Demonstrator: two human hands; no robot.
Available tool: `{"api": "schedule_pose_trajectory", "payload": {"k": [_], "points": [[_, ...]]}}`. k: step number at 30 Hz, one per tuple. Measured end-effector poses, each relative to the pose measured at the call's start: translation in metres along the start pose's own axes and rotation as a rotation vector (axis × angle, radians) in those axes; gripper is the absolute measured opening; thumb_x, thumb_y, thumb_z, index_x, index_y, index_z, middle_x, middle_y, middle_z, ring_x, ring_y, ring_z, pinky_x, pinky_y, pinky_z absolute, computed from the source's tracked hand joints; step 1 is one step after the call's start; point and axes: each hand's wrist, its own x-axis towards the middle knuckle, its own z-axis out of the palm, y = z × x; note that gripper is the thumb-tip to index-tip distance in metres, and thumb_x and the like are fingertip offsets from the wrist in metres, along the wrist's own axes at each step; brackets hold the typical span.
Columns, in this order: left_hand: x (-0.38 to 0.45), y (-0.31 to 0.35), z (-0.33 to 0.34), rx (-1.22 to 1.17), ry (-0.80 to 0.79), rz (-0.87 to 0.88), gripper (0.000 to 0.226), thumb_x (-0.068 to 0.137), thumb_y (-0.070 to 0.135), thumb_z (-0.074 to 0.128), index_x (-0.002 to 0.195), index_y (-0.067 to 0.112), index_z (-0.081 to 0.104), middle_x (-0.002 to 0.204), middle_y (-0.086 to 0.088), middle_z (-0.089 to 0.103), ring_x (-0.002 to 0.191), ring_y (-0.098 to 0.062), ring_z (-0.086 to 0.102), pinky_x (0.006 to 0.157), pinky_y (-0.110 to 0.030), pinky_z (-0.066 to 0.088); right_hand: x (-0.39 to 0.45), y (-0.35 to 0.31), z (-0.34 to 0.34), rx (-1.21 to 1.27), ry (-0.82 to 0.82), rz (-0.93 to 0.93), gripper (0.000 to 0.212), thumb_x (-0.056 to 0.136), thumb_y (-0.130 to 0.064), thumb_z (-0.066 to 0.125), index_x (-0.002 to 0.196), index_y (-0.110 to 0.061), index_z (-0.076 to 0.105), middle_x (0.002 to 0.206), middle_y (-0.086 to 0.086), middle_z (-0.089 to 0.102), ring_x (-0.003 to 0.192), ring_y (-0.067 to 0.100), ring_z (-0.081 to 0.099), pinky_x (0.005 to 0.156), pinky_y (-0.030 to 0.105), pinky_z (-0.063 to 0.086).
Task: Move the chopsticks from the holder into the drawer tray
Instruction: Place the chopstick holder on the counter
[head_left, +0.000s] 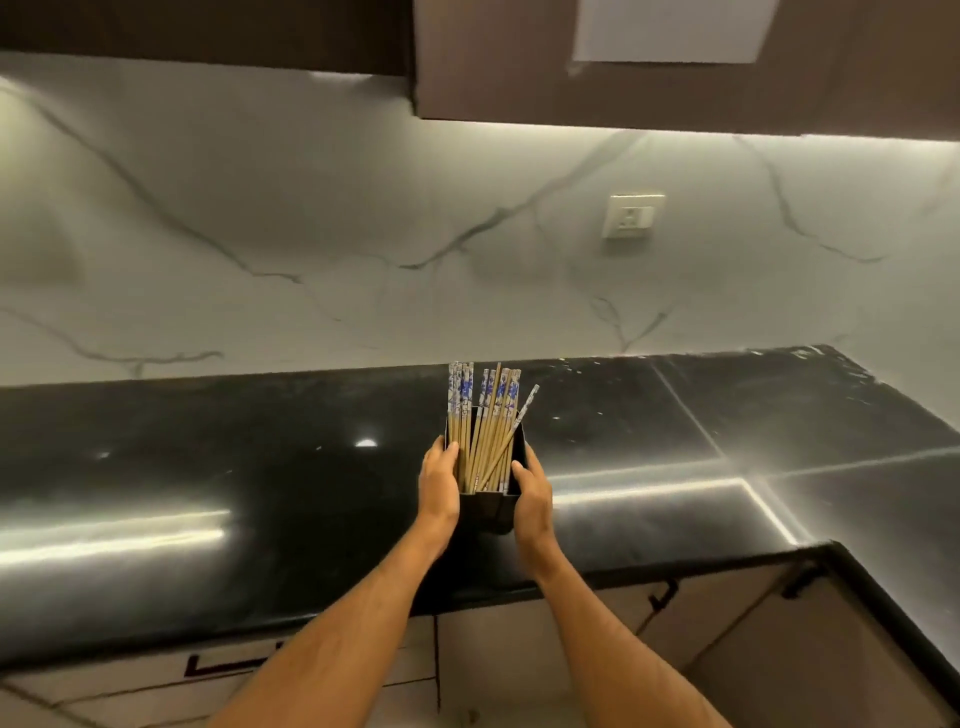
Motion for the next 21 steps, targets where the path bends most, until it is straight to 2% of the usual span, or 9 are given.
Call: {"api": "schedule_pose_trajectory", "payload": {"k": [6,11,14,21], "points": [[0.01,0.008,-0.081,0.004,0.156,0.048,0.031,0.107,0.029,0.036,0.123,0.024,0.062,0.12,-0.005,0.068,0.111,-0.018,0.066,0.098,-0.041,0.052,0.001,0.023,0.08,0.036,-0.114,0.084,0.038,0.106,-0.014,0.035,0.133,-0.03,0.057,0.126,-0.007,0.068,0.12,0.009,0.062,0.104,0.037,0.049],[0.011,0.003,-0.143,-0.011,0.255,0.038,0.034,0.107,0.025,0.037,0.129,0.018,0.062,0.121,-0.006,0.068,0.113,-0.019,0.065,0.098,-0.039,0.052,-0.006,0.044,0.137,0.041,-0.175,0.179,0.039,0.109,-0.025,0.034,0.143,-0.016,0.05,0.132,0.001,0.065,0.124,0.013,0.06,0.111,0.046,0.044],[0.016,0.0,-0.18,-0.011,0.285,0.031,0.034,0.107,0.027,0.037,0.126,0.02,0.064,0.118,-0.005,0.069,0.11,-0.016,0.066,0.09,-0.033,0.053,-0.011,0.054,0.169,0.022,-0.197,0.199,0.04,0.109,-0.027,0.033,0.143,-0.015,0.05,0.131,0.0,0.066,0.123,0.011,0.06,0.112,0.046,0.042],[0.037,-0.009,-0.272,-0.021,0.259,-0.005,0.036,0.107,0.028,0.036,0.131,0.015,0.061,0.12,-0.007,0.069,0.113,-0.02,0.065,0.1,-0.043,0.051,-0.03,0.079,0.253,0.002,-0.191,0.204,0.04,0.109,-0.025,0.03,0.14,-0.012,0.052,0.13,0.007,0.065,0.124,0.019,0.061,0.109,0.048,0.045]]}}
